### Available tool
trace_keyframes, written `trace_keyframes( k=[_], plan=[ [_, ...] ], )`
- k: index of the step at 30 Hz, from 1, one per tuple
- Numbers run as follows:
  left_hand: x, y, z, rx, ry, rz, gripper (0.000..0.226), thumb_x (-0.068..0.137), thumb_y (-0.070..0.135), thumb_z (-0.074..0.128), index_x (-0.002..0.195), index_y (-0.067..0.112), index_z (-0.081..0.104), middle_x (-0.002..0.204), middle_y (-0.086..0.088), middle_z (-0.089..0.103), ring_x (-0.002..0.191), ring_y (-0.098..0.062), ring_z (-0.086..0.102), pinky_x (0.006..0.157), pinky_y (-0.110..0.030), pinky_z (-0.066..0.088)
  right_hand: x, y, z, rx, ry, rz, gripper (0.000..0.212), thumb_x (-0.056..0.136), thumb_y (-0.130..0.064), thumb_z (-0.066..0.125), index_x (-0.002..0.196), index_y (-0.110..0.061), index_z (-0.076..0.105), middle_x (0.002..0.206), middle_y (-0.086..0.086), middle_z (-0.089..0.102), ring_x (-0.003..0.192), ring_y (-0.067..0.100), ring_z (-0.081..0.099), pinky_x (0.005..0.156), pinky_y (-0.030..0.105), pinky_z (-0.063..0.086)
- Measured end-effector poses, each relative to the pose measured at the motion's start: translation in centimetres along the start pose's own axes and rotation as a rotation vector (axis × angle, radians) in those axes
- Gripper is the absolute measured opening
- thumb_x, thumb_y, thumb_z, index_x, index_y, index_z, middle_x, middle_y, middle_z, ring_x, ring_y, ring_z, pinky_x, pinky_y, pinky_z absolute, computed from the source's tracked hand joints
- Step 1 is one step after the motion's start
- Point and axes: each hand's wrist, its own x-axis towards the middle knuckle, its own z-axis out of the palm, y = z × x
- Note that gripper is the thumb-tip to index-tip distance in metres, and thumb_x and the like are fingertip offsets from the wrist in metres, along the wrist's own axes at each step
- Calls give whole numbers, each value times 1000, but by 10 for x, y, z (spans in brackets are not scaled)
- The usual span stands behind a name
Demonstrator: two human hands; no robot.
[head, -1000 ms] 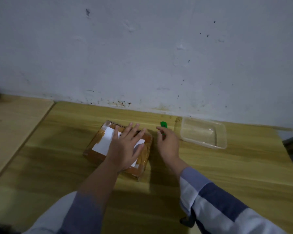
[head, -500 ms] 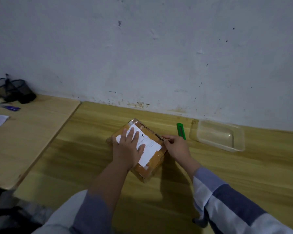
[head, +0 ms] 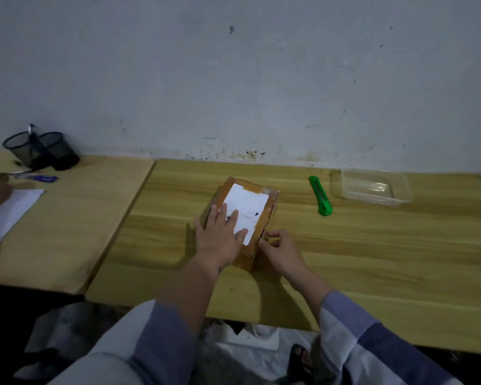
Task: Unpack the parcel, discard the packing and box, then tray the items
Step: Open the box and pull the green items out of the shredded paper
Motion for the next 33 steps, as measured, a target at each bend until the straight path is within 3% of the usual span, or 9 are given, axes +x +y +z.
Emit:
trace_keyframes(
  k=[5,9,13,19,22,24,26,29,33],
  plan=[
    [-35,-36,7,-94,68,-91,82,92,66,24,152,20,-7,161,-1,-11,147,-21,-13,116,-59,0,6,-5,18,-63,201,-17,25,92,-25,52,114,-13,53,80,-2,55,72,22,55,63,31,43],
    [-48,-39,9,-295,112,-233,101,85,73,35,151,13,-13,161,-4,-11,148,-25,-7,117,-55,5,28,-21,6,-296,287,-113,31,90,-20,53,121,-20,55,125,16,52,108,33,55,86,37,46],
    [-59,-32,10,-614,170,-378,115,81,65,57,149,8,-17,161,-9,-10,148,-28,7,116,-42,20,54,-34,-5,-472,205,-251,40,92,-17,50,131,-22,53,137,14,49,128,34,40,103,37,38],
    [-55,-27,10,-831,185,-440,112,83,49,66,149,13,-17,158,-6,19,135,-28,38,97,-37,41,85,-58,-10,-594,9,-350,43,99,-20,42,142,-25,41,133,11,56,103,31,60,75,30,46],
    [-43,-32,12,-955,195,-450,107,86,37,67,150,15,-15,160,-5,14,141,-25,29,109,-38,33,99,-66,-10,-562,-9,-336,39,100,-18,39,137,-25,50,132,9,59,107,33,60,82,33,48],
    [-33,-38,14,-1020,230,-473,97,88,28,66,152,15,-6,156,-5,27,136,-23,37,110,-39,36,102,-65,-11,-506,0,-318,35,99,-16,43,131,-21,57,134,7,58,117,31,56,87,28,44],
    [-25,-44,14,-1018,235,-500,84,90,18,63,152,12,7,145,-6,44,125,-21,50,98,-29,44,99,-59,-14,-453,-22,-284,35,97,-14,48,130,-18,58,135,4,58,121,29,54,85,19,44],
    [-13,-47,3,-951,210,-493,69,96,14,55,152,12,15,137,-8,53,115,-22,57,73,-21,43,88,-47,-22,-311,-5,-211,36,95,-13,52,131,-16,56,131,5,59,107,26,59,55,1,44],
    [3,-44,-17,-919,219,-406,67,99,15,49,153,22,10,147,-3,42,123,-22,52,76,-20,45,67,-30,-33,-166,63,-191,38,91,-19,58,129,-20,58,124,6,64,102,23,61,95,42,51]
  ],
)
